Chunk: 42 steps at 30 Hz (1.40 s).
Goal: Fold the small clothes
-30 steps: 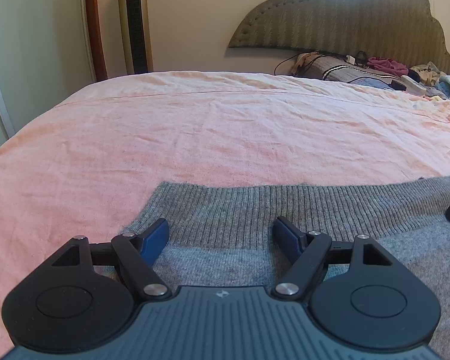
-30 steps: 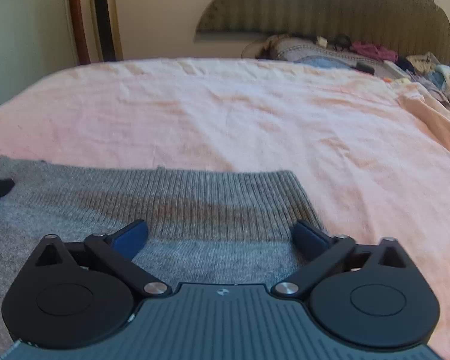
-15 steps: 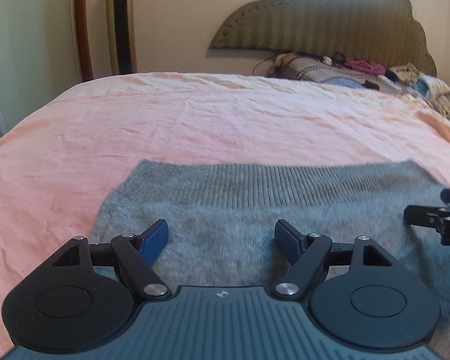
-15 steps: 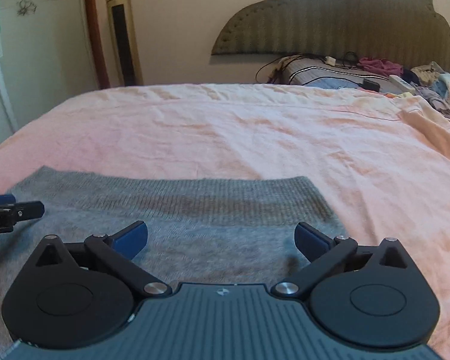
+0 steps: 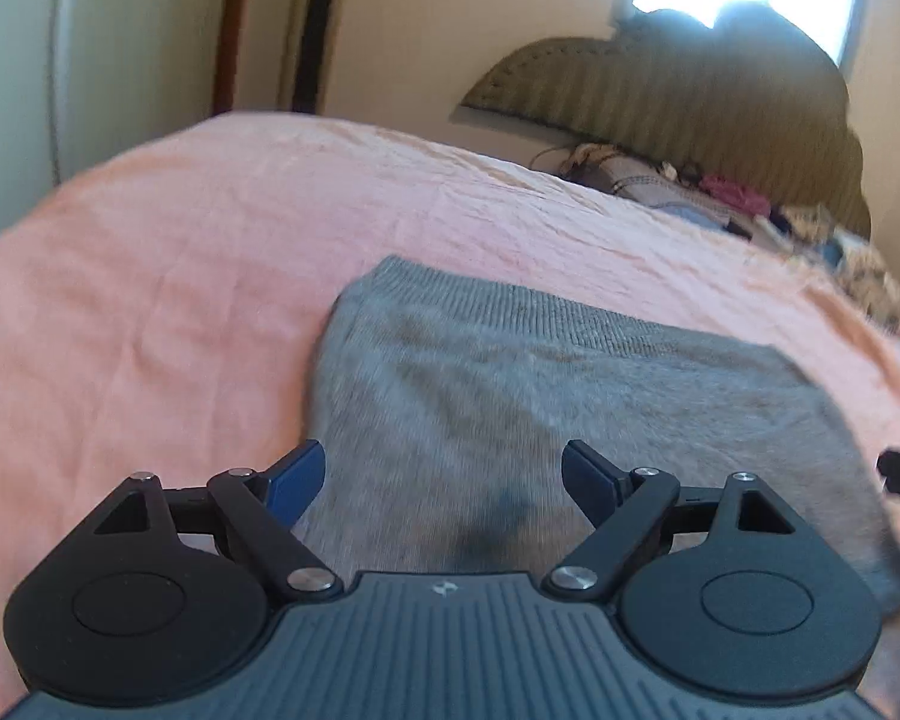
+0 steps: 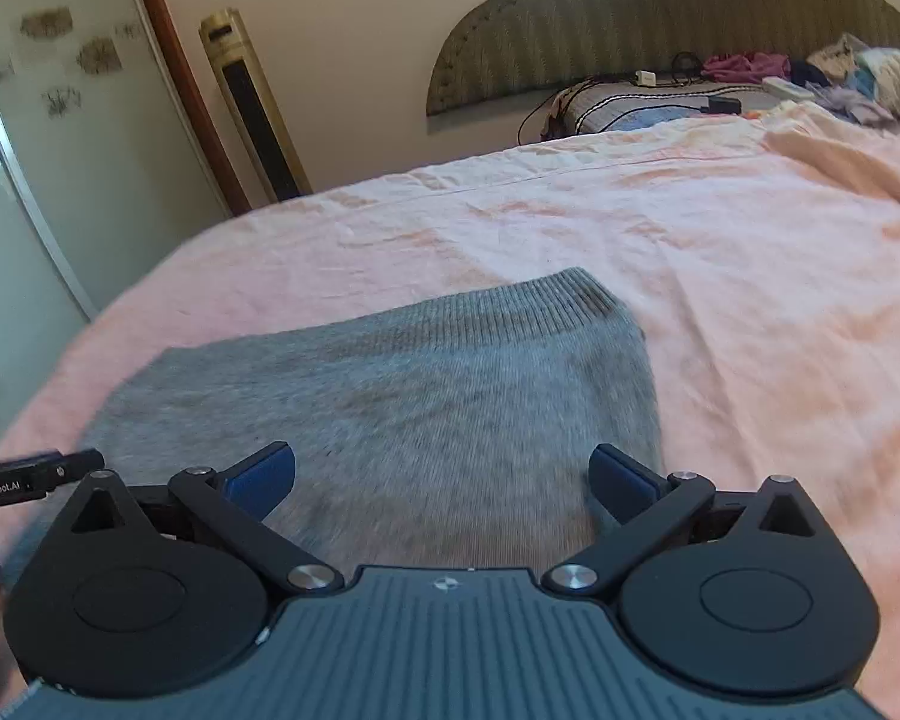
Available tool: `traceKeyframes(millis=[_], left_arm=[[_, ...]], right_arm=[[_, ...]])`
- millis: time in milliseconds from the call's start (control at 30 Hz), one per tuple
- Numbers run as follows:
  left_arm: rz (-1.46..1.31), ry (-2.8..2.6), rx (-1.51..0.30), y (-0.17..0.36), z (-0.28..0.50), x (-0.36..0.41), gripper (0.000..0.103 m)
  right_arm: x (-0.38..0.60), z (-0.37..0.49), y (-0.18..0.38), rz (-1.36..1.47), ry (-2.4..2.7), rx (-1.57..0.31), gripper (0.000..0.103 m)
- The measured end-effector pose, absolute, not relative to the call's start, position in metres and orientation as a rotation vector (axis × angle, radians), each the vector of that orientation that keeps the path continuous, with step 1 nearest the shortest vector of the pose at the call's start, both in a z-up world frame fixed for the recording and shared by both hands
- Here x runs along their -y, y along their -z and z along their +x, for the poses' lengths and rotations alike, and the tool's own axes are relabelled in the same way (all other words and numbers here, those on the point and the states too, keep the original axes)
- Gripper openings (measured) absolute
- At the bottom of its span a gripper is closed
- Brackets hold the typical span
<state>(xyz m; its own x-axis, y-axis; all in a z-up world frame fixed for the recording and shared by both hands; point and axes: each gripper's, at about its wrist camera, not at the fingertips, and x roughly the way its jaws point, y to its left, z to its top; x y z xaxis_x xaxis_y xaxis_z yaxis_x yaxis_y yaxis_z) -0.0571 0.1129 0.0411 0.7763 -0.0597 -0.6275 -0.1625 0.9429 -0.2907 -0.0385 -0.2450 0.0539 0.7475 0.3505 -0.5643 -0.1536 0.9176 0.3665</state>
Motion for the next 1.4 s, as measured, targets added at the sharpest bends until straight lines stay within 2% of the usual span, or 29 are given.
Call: traceKeyframes(millis=[100,200,300,467,500,533,567,600,633,667,700,733,800,1000,1133,1167,1200,1233,1267,1300,1333,1367,1400], left_arm=[[-0.619,-0.14,-0.713,-0.024,-0.118,-0.142,0.087],[-0.763,-0.13,-0.676,-0.016,-0.147,-0.151,0.088],[-0.886,-0.046,-0.678,-0.011,-0.131,-0.155,0.102],[-1.06,-0.019,-0.656,-0.001,-0.092,-0.153,0.101],[-1.044,-0.04,-0.658,-0.003,-0.087,-0.149,0.099],[-1.029,-0.059,-0.664,-0.004,-0.084,-0.146,0.094],[-1.016,-0.078,-0.677,-0.004,-0.083,-0.145,0.075],[-0.992,-0.103,-0.695,-0.004,-0.082,-0.144,0.058],[-0.975,-0.114,-0.708,-0.004,-0.081,-0.144,0.052],[-0.965,-0.12,-0.721,-0.004,-0.081,-0.146,0.04],[-0.957,-0.135,-0.741,-0.002,-0.081,-0.149,0.016],[-0.944,-0.152,-0.77,0.001,-0.081,-0.152,0.005],[-0.948,-0.143,-0.763,0.0,-0.086,-0.157,0.005],[-0.815,-0.046,-0.68,-0.047,-0.117,-0.164,0.004],[-0.761,-0.11,-0.803,-0.016,-0.128,-0.172,0.005],[-0.781,-0.098,-0.795,-0.008,-0.132,-0.174,0.007],[-0.795,-0.1,-0.781,-0.007,-0.136,-0.176,0.008],[-0.806,-0.099,-0.779,-0.009,-0.138,-0.177,0.009],[-0.821,-0.098,-0.779,-0.011,-0.139,-0.18,0.016],[-0.833,-0.1,-0.775,-0.013,-0.139,-0.182,0.03],[-0.842,-0.101,-0.764,-0.015,-0.139,-0.183,0.04],[-0.842,-0.107,-0.744,-0.017,-0.139,-0.183,0.06],[-0.832,-0.123,-0.726,-0.02,-0.138,-0.182,0.076]], right_arm=[[0.293,-0.095,-0.047,0.526,-0.168,-0.68,0.103],[0.321,-0.13,-0.023,0.751,-0.123,-0.757,0.103],[0.312,-0.133,-0.018,0.732,-0.138,-0.728,0.103],[0.3,-0.09,-0.006,0.884,-0.218,-0.708,0.103],[0.298,-0.084,-0.006,0.879,-0.211,-0.692,0.1],[0.296,-0.078,-0.005,0.877,-0.206,-0.693,0.087],[0.296,-0.073,-0.003,0.885,-0.203,-0.705,0.077],[0.298,-0.068,0.002,0.897,-0.2,-0.724,0.055],[0.3,-0.065,0.006,0.907,-0.199,-0.741,0.036],[0.303,-0.064,0.01,0.915,-0.196,-0.76,0.025],[0.305,-0.062,0.014,0.924,-0.194,-0.779,0.013],[0.307,-0.064,0.016,0.934,-0.207,-0.77,0.013],[0.307,-0.07,0.013,0.934,-0.227,-0.75,0.012],[0.311,-0.102,-0.026,0.861,-0.33,-0.702,0.012],[0.318,-0.12,0.002,0.812,-0.262,-0.805,0.011],[0.32,-0.125,0.011,0.83,-0.25,-0.803,0.008],[0.322,-0.129,0.012,0.862,-0.251,-0.785,0.014],[0.324,-0.13,0.009,0.881,-0.243,-0.784,0.027],[0.325,-0.132,0.001,0.879,-0.233,-0.766,0.037],[0.327,-0.133,-0.008,0.852,-0.213,-0.726,0.066],[0.328,-0.134,-0.018,0.809,-0.18,-0.679,0.092],[0.327,-0.132,-0.029,0.747,-0.148,-0.638,0.098],[0.324,-0.125,-0.039,0.693,-0.141,-0.618,0.097]])
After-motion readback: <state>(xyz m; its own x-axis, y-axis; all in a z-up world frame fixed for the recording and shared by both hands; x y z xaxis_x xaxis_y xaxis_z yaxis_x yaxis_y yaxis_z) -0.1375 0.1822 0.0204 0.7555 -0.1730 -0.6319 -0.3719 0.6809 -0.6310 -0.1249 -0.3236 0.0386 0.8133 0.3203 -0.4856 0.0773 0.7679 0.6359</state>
